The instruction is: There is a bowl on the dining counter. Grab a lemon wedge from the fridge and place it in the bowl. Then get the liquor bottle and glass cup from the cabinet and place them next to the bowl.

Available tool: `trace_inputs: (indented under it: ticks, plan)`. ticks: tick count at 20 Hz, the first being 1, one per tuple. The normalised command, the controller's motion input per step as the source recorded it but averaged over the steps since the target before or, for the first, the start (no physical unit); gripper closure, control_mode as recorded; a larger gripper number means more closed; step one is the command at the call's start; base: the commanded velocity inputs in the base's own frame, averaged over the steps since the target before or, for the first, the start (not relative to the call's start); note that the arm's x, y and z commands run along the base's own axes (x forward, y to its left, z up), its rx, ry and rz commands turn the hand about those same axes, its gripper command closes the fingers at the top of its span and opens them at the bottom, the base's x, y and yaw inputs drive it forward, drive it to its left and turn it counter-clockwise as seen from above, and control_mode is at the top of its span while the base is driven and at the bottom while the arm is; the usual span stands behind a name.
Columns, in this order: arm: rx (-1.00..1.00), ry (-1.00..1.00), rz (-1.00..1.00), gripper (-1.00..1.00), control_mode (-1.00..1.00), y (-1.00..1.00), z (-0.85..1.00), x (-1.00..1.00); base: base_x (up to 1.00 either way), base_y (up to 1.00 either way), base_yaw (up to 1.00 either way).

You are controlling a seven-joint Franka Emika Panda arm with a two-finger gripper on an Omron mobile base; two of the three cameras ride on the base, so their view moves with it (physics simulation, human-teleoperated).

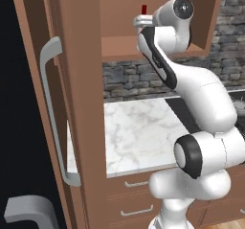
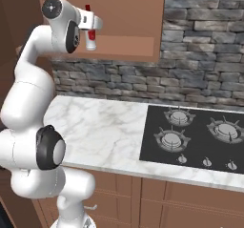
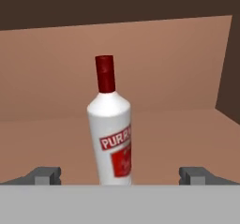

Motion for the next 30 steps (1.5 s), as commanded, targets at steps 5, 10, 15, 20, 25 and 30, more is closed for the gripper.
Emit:
trace_inputs:
  ticks: [5, 10, 15, 20, 25, 30]
  plan:
    - [0.00, 0.06, 0.00, -1.00, -1.00, 0.00, 0.00, 0.55, 0.00, 0.00, 0.00]
    - [0.00, 0.08, 0.01, -1.00, -1.00, 0.00, 0.00, 0.56, 0.00, 0.00, 0.00]
    - [0.00, 0.05, 0.01, -1.00, -1.00, 0.02, 0.00, 0.44, 0.00, 0.00, 0.00]
    - [0.00, 0.03, 0.01, -1.00, -1.00, 0.09, 0.00, 0.35, 0.00, 0.00, 0.00]
    - [0.00, 0.02, 0.01, 1.00, -1.00, 0.23, 0.00, 0.25, 0.00, 0.00, 0.00]
    - [0.00, 0.00, 0.01, 1.00, -1.00, 0.22, 0.00, 0.11, 0.00, 0.00, 0.00]
